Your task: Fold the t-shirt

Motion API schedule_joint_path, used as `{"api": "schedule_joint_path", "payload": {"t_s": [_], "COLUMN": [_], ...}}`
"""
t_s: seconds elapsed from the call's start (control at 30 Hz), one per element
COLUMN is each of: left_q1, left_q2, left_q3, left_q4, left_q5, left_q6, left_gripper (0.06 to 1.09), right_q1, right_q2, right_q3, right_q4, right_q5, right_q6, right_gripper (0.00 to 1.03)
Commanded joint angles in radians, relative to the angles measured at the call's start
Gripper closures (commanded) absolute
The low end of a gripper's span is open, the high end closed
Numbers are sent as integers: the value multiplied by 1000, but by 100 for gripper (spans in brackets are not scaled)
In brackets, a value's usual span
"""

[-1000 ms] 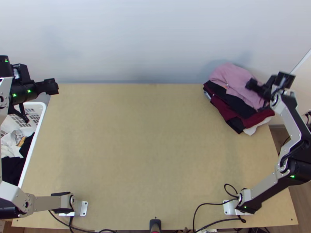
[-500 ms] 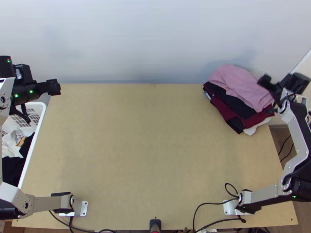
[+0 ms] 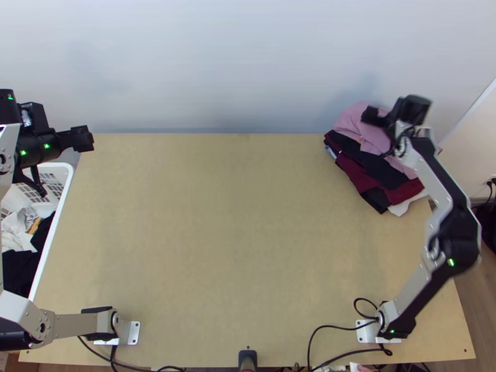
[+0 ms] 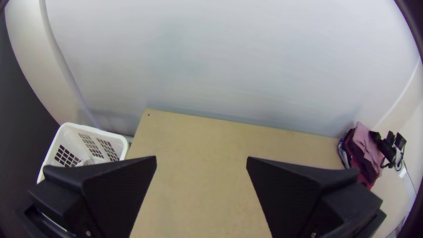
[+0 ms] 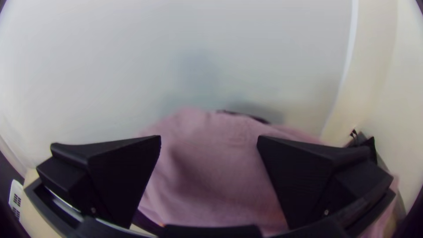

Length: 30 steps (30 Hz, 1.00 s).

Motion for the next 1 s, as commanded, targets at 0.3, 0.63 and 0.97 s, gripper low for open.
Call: {"api": "schedule_joint_path", "payload": {"t_s": [0.3, 0.63, 0.97], "left_q1": [46, 101, 109], "left_q2": [-46, -189, -621], "left_q3": [91, 99, -344], "left_q4": [10, 180, 614], "left_q5": [-7, -59, -257], "left_q6": [-33, -29, 132], "left_gripper": [9, 10, 9], "right_q1": [-44, -113, -152], "right_q2": [-200, -520, -1015], "right_q3": [233, 285, -282], "right_q4": [-293, -189, 397], "right_q5": [12, 12, -77], "right_q6": [-26, -38, -92], "right_gripper": [4, 4, 4]}}
